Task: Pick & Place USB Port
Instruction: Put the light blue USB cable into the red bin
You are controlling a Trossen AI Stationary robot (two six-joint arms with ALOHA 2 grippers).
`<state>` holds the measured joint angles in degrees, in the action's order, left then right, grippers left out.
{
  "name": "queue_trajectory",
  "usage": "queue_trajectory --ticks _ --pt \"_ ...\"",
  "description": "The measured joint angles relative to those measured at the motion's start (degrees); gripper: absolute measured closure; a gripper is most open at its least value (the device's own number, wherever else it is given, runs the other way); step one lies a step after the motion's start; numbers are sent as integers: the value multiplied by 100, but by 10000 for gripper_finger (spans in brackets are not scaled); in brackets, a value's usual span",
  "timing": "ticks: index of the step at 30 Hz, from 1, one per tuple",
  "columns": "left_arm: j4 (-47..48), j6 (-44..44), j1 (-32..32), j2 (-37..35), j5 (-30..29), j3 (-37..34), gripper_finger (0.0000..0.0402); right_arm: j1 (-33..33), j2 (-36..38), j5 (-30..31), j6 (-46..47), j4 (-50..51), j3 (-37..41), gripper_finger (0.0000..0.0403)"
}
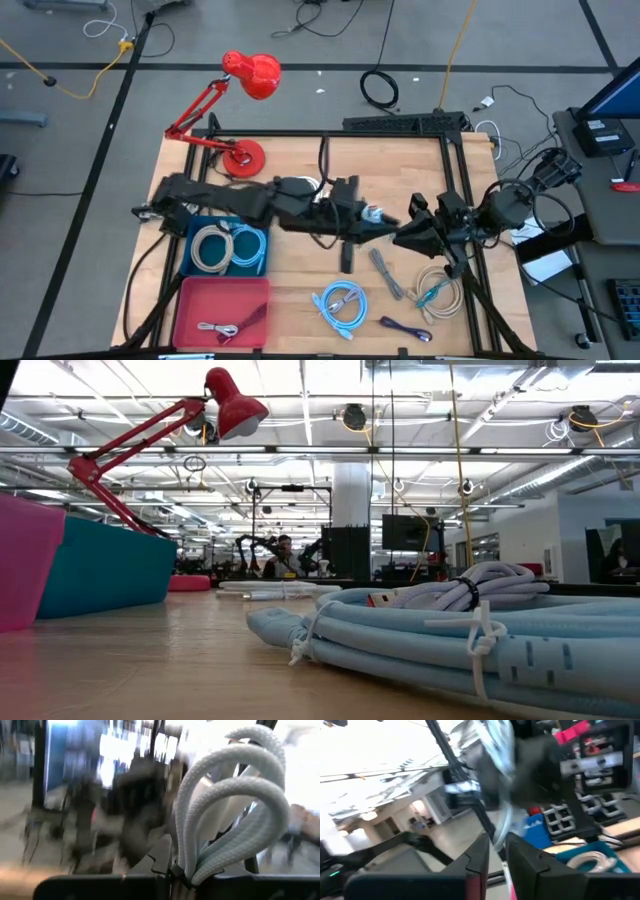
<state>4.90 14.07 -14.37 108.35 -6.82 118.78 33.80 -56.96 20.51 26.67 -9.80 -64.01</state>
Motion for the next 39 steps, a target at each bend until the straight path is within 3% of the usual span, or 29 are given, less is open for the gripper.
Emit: queue_trajectory --ticks 7,11,14,17,23,32,35,39 --pt "3086 525 -132 -1299 -170 10 367 12 52 -1016 300 -439 -11 307" --pt "5347 1906 -583 -1672 -108 11 367 120 95 -1007 216 -540 -11 297" --pt "7335 3206 -1228 -1581 -109 -32 367 162 94 -1028 117 -517 -11 297" --pt "8539 4340 -1956 -1337 97 -220 367 156 89 -1008 75 -477 -11 300" --pt "7725 5941 -3233 -1266 -240 -1483 367 157 89 -1016 -64 -455 -11 302" --pt "6001 8696 -4606 -1254 -181 -3690 367 153 89 -826 -207 -452 -11 303" --pt "5828 9356 -4916 -1254 28 -4154 367 153 89 -824 -192 -451 -11 303" --pt "5876 9531 -5166 -1261 813 -4659 367 153 82 -817 -134 -445 -11 303"
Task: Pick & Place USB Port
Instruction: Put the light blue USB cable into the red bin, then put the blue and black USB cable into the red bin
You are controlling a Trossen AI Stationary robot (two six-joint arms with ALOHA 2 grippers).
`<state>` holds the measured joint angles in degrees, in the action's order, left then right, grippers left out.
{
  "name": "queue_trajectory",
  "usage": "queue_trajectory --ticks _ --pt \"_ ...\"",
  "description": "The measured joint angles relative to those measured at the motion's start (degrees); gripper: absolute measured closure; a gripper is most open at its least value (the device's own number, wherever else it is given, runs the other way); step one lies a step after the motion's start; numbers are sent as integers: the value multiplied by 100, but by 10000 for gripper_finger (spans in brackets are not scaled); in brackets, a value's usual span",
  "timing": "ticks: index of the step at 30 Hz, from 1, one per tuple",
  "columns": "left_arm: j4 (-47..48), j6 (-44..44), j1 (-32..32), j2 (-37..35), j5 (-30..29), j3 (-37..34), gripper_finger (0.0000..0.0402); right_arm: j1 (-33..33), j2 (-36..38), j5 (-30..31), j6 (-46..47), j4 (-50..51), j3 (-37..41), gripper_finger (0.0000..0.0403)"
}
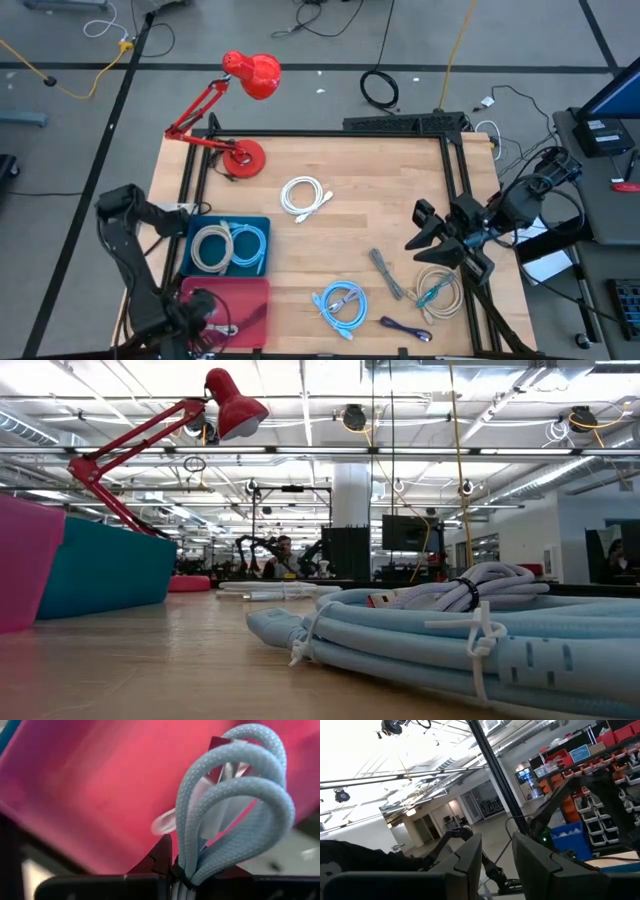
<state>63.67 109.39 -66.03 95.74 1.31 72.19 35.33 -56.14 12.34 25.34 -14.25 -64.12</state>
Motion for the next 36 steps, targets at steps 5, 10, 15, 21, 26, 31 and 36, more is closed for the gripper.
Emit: queue_trajectory --ticks 5,10,15,21,26,31,36 --pt "-116 -1088 101 0 414 -226 367 0 -2 204 55 32 0 303" --pt "-97 -3059 521 -2 668 -224 368 -5 -4 434 98 114 2 303" --pt "26 -4456 826 -1 792 -224 366 -13 -15 454 121 129 2 303" --pt "68 -4726 950 0 797 -226 363 -13 -15 439 247 133 2 303" --pt "-71 -4723 925 4 1148 -349 368 2 -15 426 248 134 2 303" --pt "-500 -4396 808 4 1558 -626 324 2 -15 413 248 141 2 303" --pt "-853 -3948 777 9 1448 -751 236 2 -15 413 248 170 2 303"
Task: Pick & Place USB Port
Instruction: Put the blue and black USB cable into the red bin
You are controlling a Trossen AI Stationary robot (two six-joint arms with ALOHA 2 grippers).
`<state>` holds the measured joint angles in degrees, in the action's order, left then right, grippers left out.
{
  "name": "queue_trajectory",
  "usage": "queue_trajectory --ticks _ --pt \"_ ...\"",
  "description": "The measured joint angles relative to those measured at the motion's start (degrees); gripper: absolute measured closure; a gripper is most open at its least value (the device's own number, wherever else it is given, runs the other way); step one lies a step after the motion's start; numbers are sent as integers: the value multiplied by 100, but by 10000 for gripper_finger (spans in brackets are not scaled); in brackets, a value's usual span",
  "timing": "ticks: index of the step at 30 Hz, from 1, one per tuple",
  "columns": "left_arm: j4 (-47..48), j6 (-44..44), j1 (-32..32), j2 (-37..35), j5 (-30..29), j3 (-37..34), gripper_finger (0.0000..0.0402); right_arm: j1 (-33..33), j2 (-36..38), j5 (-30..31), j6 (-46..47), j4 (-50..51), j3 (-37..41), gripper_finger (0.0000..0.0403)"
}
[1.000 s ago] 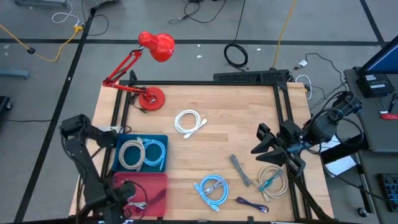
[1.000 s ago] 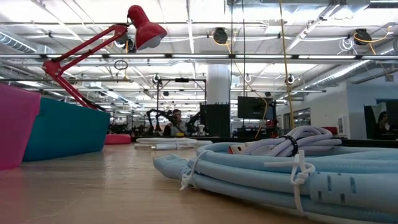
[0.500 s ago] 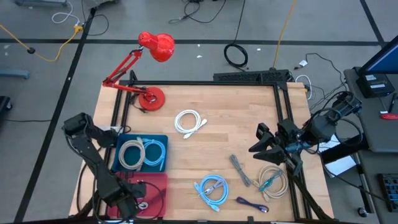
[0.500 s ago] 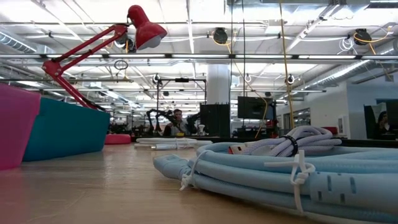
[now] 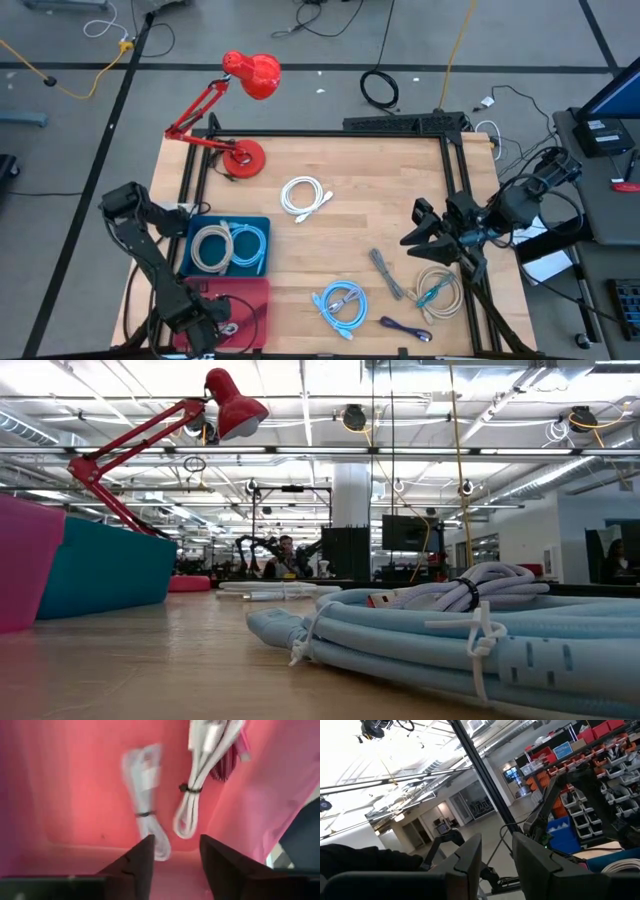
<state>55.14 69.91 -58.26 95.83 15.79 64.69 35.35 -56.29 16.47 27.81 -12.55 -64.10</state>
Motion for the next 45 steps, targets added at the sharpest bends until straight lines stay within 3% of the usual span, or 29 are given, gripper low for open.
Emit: queue_trajectory --ticks 5,12,18,22,27,31,34,37,41,45 --pt "12 211 34 0 -178 0 200 -2 0 0 0 12 0 303" --pt "-83 701 609 -2 -553 350 215 -1 0 -4 29 91 0 303" --pt "-242 293 1268 -33 -2203 1452 252 -2 2 -7 223 445 2 303" --pt "-264 -133 1689 -39 -3506 2213 271 0 2 111 583 1190 2 303" --pt "-892 -851 2091 -42 -4875 2729 279 -2 2 609 1224 3009 2 303" --pt "-1718 -1605 2365 -42 -5121 2763 280 -2 -60 780 1836 4825 76 303" --pt "-1859 -1985 2521 -42 -4907 2763 280 -2 -61 285 2248 5572 404 303" --pt "-1636 -2254 2625 -42 -4517 2763 280 55 -52 -708 2359 5581 897 303" --pt "-1234 -2434 2676 -42 -4221 2763 280 341 -50 -2063 2585 4507 1710 303" --pt "-884 -2532 2650 -42 -3982 2763 280 729 -57 -2868 3389 2686 2658 303"
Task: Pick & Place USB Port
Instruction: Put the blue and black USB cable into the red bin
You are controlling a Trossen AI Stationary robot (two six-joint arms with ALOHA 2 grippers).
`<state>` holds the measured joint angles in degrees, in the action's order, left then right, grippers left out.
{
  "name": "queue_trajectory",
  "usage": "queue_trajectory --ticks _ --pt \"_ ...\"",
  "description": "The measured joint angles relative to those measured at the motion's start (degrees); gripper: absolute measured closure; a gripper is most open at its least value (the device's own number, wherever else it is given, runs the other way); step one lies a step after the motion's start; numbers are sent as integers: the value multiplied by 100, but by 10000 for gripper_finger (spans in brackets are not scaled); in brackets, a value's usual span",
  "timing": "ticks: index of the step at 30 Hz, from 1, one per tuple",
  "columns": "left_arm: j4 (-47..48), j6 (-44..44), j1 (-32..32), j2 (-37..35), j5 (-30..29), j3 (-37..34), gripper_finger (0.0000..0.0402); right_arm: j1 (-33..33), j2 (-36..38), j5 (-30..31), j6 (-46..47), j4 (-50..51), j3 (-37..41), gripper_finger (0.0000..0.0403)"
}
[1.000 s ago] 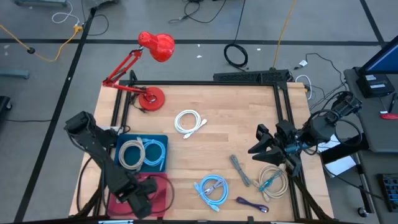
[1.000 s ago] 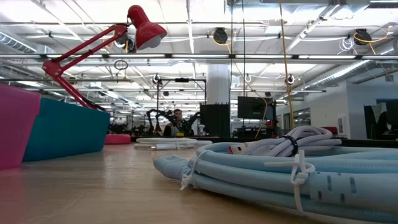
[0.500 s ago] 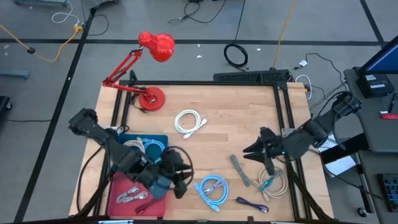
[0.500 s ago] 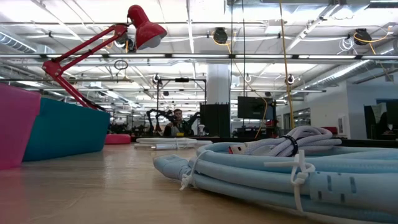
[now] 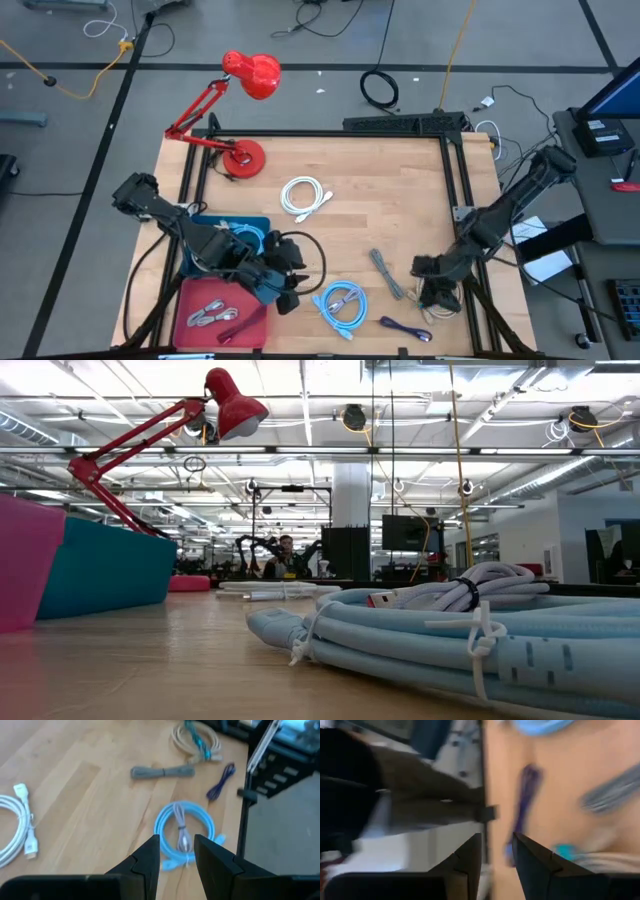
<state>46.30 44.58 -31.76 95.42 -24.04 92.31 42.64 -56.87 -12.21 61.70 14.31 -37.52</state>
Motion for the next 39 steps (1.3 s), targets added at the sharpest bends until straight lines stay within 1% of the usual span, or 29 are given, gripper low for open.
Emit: queue_trajectory --ticks 2,3,7,10,13,15,17,20,22,24,27,30,32,35,37,39 --pt "169 -31 -52 0 7 -3 280 192 -30 -12 511 -715 406 303" --pt "210 -76 -86 0 7 -24 280 278 -43 9 719 -875 553 303" --pt "209 -235 -237 0 3 -233 280 476 -102 72 1463 -874 931 303" --pt "195 -107 -359 0 30 -493 280 552 -102 616 1658 -720 987 308" --pt "142 244 -460 0 168 -776 279 539 -89 1471 1565 -650 934 324" --pt "45 458 -540 0 197 -955 280 477 -92 2108 1288 -641 765 340" --pt "14 694 -633 0 192 -1091 279 377 -91 2566 863 -623 467 356" --pt "-16 1133 -736 0 174 -1298 280 216 -107 2884 127 -285 -225 379" --pt "-25 1339 -779 2 164 -1412 280 149 -176 2971 -366 163 -876 391" --pt "-105 1405 -795 2 149 -1500 279 141 -348 3025 -820 817 -1610 399" --pt "-206 1411 -796 2 149 -1628 280 168 -815 3030 -1282 1643 -2737 402" --pt "-372 1407 -767 4 151 -1679 280 377 -1428 3026 -1596 1998 -3725 402" --pt "-390 1401 -749 4 138 -1681 279 596 -1902 2973 -1678 2096 -4247 402" --pt "-422 1356 -727 4 126 -1685 280 1017 -2573 2614 -1572 2250 -4762 402" --pt "-420 1286 -727 4 126 -1685 280 1326 -2926 2294 -1233 2513 -4915 403" --pt "-419 1194 -727 4 127 -1685 279 1636 -3140 1966 -717 3079 -4938 403"
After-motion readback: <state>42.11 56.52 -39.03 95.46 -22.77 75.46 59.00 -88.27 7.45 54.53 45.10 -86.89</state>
